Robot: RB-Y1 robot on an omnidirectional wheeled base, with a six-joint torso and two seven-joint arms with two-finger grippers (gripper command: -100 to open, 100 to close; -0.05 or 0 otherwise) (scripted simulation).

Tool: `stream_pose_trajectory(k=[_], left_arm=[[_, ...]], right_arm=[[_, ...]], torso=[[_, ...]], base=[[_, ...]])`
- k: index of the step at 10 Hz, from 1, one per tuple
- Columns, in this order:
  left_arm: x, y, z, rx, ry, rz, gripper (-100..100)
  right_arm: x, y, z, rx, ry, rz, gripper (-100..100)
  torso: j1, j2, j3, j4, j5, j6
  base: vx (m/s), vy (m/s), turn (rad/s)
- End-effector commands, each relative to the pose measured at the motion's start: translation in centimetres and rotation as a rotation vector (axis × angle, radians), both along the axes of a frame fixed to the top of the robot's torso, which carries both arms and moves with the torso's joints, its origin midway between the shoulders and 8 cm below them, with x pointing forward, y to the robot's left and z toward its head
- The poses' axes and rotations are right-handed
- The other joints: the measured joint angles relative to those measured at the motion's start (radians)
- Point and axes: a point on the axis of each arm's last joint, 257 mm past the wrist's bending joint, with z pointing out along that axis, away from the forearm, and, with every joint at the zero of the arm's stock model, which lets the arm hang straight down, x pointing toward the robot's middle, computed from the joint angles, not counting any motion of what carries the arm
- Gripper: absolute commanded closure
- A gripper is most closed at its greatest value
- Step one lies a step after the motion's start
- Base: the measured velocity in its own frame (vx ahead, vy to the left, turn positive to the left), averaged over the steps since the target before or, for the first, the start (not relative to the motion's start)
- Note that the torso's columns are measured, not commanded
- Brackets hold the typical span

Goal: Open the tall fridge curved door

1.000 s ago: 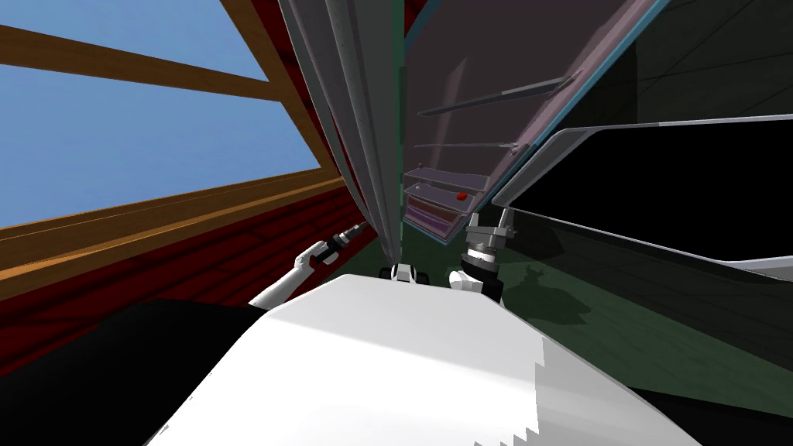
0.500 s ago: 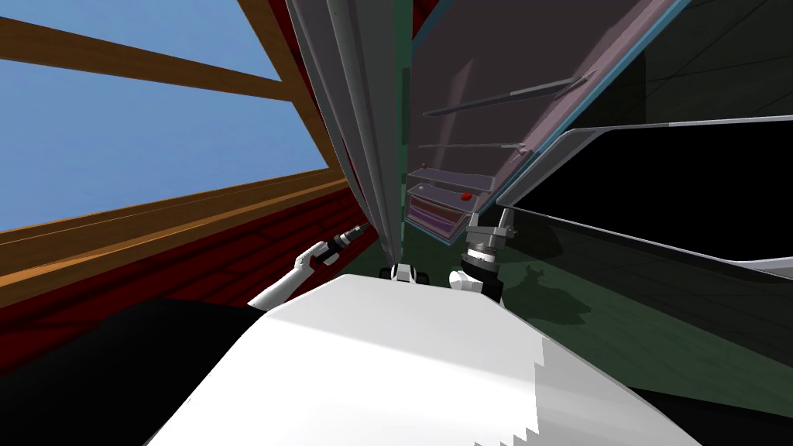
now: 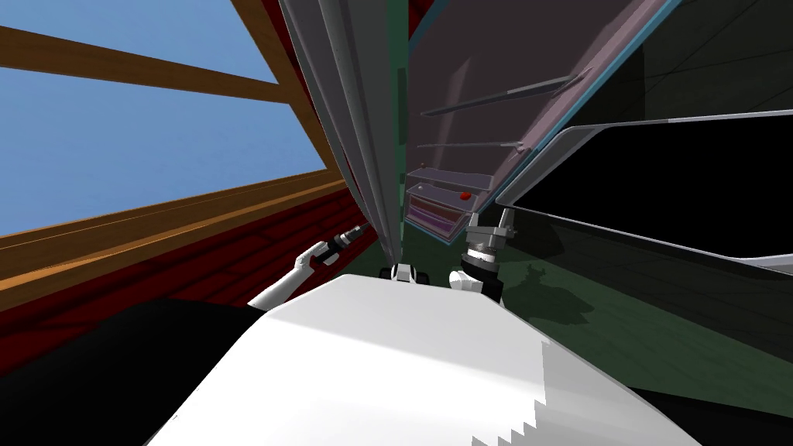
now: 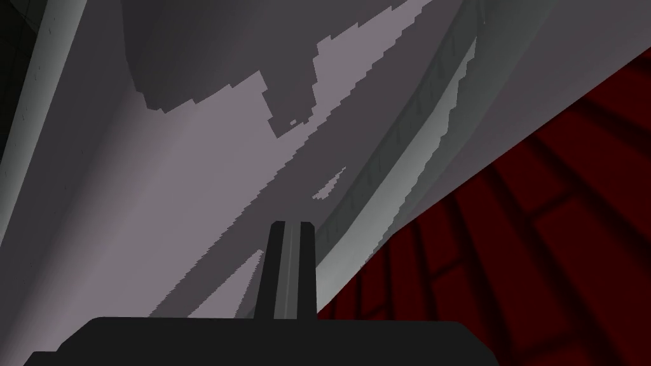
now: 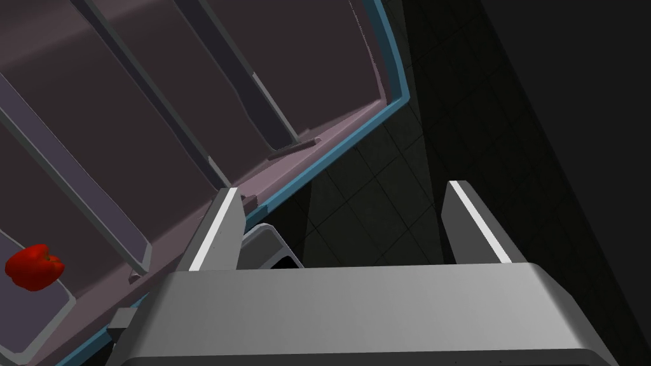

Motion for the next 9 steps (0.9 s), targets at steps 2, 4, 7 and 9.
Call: stream_pose_trajectory(k=[2,4,7,9], left_arm=[[-0.92,-1.00,0.08,-0.001,-0.002,-0.040,100],[-1.40,-1.49,0.11,-0.001,-0.002,-0.060,100],[-1.40,-1.49,0.11,-0.001,-0.002,-0.060,100],[-1.40,-1.49,0.11,-0.001,-0.002,-0.060,100]], right_arm=[[0.00,-0.01,0.00,0.000,0.000,0.000,0],[0.00,-0.01,0.00,0.000,0.000,0.000,0],[0.00,0.00,0.00,0.000,0.000,0.000,0],[0.00,0.00,0.00,0.000,0.000,0.000,0]], torso=[[0.005,0.000,0.000,0.000,0.001,0.000],[-0.001,0.000,0.000,0.000,0.000,0.000],[-0.011,0.001,0.000,0.000,-0.004,0.000],[-0.004,0.000,0.000,0.000,-0.001,0.000]], base=[[0.006,0.200,-0.006],[0.013,0.197,-0.005],[0.003,0.015,0.008],[-0.002,-0.027,0.004]])
